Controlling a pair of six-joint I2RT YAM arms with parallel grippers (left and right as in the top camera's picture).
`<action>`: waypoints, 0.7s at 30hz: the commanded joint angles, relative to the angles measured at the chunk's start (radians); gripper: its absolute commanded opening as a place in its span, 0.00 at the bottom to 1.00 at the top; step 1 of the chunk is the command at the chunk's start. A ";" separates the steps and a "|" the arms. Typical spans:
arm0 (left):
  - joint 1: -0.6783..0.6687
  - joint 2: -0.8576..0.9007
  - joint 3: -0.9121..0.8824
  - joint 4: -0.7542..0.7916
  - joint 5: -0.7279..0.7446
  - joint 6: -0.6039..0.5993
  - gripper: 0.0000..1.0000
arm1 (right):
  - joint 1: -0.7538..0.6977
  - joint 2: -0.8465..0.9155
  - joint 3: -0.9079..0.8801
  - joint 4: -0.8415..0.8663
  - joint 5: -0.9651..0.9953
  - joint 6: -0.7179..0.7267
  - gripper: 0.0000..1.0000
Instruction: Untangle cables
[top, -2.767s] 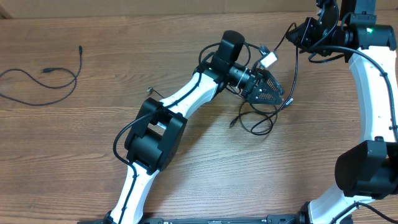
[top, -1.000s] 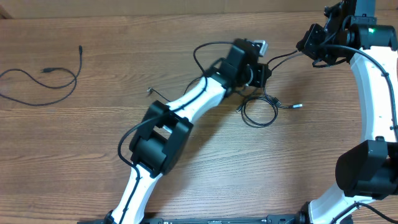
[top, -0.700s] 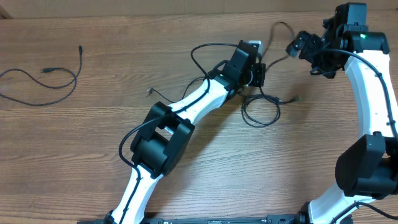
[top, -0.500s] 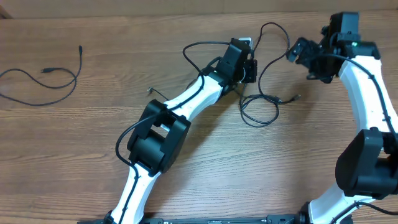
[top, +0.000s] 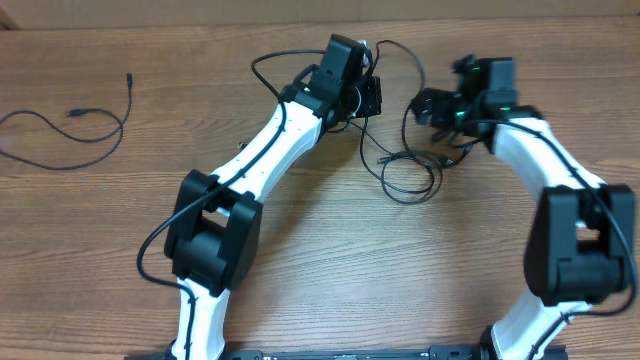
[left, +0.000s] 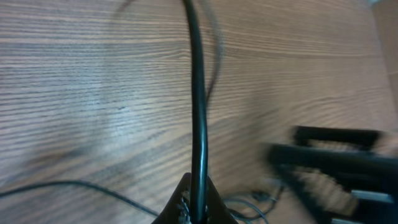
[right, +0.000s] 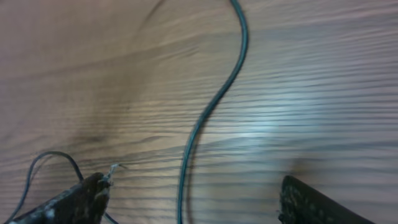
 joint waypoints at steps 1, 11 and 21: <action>-0.005 -0.051 0.001 -0.036 0.043 0.018 0.04 | 0.055 0.061 -0.014 0.018 0.061 -0.024 0.83; 0.006 -0.187 0.001 -0.112 0.092 0.127 0.04 | 0.126 0.150 -0.014 0.040 0.061 0.037 0.52; 0.053 -0.221 0.001 -0.238 0.089 0.126 0.04 | 0.130 0.179 -0.003 0.039 -0.051 0.096 0.04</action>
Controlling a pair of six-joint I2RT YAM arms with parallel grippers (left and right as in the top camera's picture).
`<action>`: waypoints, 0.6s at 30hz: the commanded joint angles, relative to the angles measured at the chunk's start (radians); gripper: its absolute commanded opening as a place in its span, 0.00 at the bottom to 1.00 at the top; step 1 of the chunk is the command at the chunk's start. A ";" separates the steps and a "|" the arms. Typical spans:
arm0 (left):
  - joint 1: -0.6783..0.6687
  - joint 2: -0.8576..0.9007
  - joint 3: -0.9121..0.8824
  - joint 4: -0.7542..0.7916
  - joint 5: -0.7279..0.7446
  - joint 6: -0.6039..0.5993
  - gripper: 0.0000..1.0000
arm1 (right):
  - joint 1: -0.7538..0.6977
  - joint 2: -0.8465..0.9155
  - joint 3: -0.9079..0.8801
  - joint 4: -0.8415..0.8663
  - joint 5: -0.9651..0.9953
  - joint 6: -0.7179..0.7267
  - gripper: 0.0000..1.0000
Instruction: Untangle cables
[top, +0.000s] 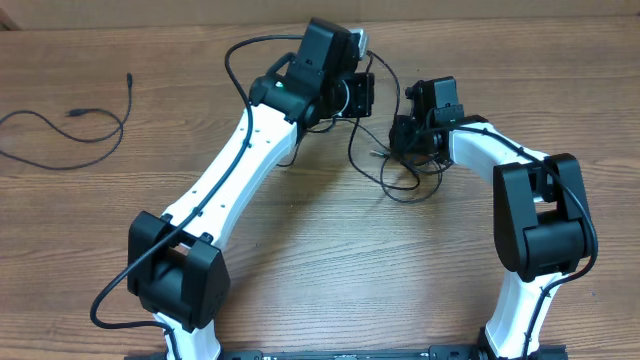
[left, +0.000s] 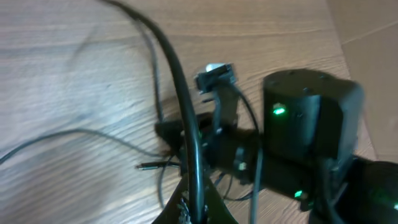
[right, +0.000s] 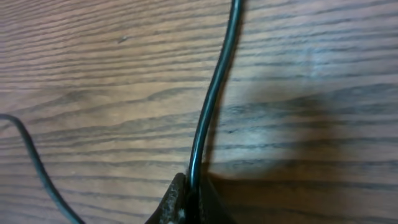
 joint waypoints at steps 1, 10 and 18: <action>0.032 -0.014 0.001 -0.021 0.008 0.023 0.04 | 0.004 0.023 0.016 -0.010 -0.080 0.014 0.04; 0.093 -0.014 0.001 -0.039 0.015 0.177 0.04 | 0.001 -0.096 0.256 -0.293 -0.176 -0.103 0.04; 0.102 -0.014 0.000 -0.030 0.044 0.186 0.04 | 0.005 -0.204 0.303 -0.397 -0.573 -0.127 0.04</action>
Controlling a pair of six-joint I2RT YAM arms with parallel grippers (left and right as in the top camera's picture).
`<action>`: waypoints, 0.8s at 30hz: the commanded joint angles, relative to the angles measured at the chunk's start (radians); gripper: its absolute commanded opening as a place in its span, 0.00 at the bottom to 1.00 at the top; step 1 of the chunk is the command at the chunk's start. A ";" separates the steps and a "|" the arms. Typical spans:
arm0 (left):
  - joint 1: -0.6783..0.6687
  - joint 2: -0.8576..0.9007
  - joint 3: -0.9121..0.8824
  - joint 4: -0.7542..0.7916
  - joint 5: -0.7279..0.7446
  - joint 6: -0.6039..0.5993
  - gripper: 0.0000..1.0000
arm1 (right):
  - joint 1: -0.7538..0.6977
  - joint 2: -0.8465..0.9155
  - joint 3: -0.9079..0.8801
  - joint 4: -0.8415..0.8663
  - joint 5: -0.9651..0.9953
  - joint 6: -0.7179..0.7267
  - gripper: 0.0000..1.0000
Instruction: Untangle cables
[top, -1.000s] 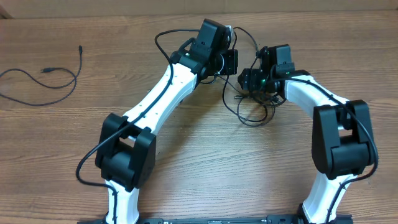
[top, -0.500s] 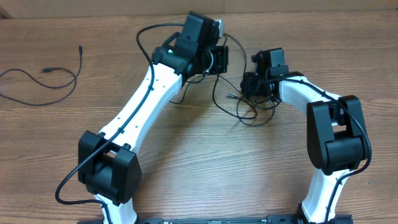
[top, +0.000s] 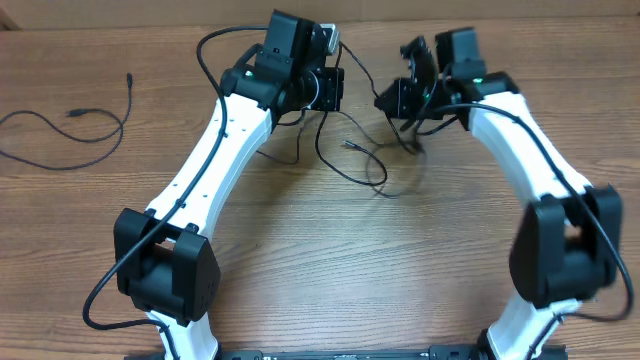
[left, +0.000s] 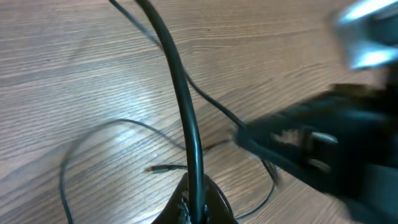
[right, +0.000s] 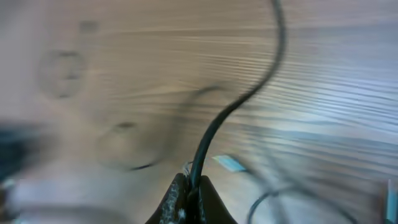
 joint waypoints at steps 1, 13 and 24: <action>0.012 -0.014 0.001 0.005 0.023 -0.023 0.04 | 0.009 -0.031 0.014 -0.029 -0.257 -0.042 0.04; 0.113 -0.014 0.000 -0.042 0.356 0.035 0.04 | 0.134 -0.031 0.013 0.063 -0.263 -0.041 0.04; 0.124 -0.014 -0.001 -0.231 0.178 0.214 0.04 | 0.122 -0.031 0.013 0.034 -0.222 -0.042 0.04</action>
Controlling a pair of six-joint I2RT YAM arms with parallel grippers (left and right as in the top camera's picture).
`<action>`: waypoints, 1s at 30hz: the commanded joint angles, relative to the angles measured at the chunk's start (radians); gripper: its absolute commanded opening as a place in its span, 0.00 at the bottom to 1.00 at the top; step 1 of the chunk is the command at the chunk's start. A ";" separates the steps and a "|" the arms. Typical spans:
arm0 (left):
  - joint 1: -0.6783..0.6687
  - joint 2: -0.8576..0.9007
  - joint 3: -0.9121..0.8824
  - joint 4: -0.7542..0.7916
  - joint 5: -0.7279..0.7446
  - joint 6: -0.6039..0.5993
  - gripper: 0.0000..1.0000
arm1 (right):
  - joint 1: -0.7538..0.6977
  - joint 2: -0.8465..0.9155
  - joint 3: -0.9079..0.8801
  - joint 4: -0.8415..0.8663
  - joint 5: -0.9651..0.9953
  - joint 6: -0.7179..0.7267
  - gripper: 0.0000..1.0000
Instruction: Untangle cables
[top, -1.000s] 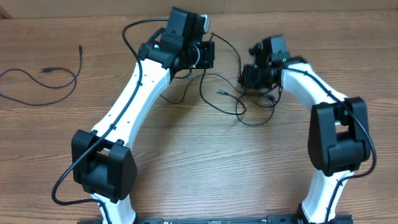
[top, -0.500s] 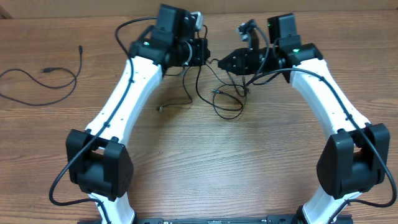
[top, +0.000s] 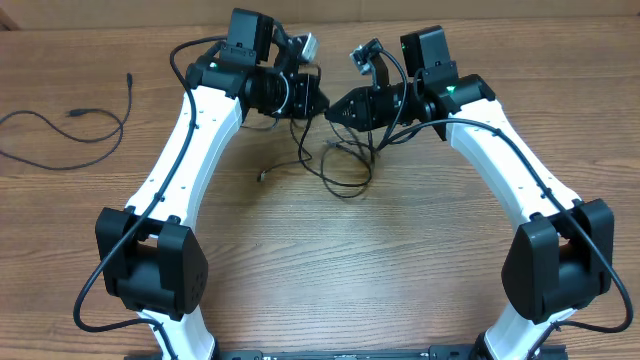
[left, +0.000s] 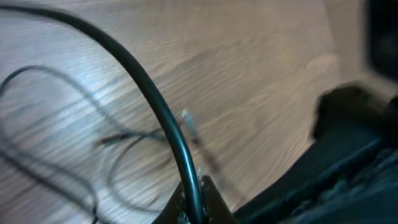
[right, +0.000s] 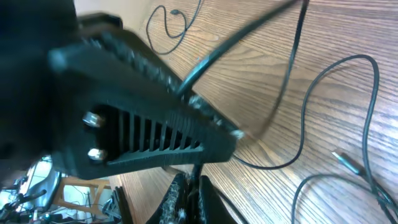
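Observation:
A tangle of thin black cables (top: 335, 165) hangs and lies at the table's far middle, its loops trailing onto the wood. My left gripper (top: 312, 100) is shut on a black cable (left: 155, 106) that runs up and left from its jaws in the left wrist view. Facing it almost tip to tip, my right gripper (top: 338, 110) is shut on another black cable strand (right: 217, 53). In the right wrist view the left gripper's black finger (right: 143, 130) fills the foreground. A loose plug end (top: 264, 175) lies left of the loops.
A separate black cable (top: 70, 125) lies by itself at the far left of the wooden table (top: 320, 280). The table's back edge runs just behind both grippers. White plugs (top: 305, 44) stick up near the left wrist.
Both grippers, each still shut on its cable, have moved left and toward each other; their tips now nearly meet. The cable loops shifted left and a plug end lies further left.
At first the left gripper held a cable while the right stood open over the tangle. Then the right was shut on a strand at the table. After that both were lifted and apart with the loops hanging between; now they stand tip to tip, further left.

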 joint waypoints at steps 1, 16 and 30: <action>0.003 -0.014 -0.002 -0.053 -0.109 0.092 0.04 | -0.008 -0.003 0.005 0.004 0.051 -0.009 0.04; 0.000 -0.013 -0.112 -0.025 -0.052 -0.108 0.36 | 0.000 -0.003 0.005 -0.001 0.139 0.003 0.04; 0.000 -0.013 -0.133 0.077 -0.045 -0.665 0.86 | 0.000 -0.003 0.005 -0.027 0.139 0.002 0.04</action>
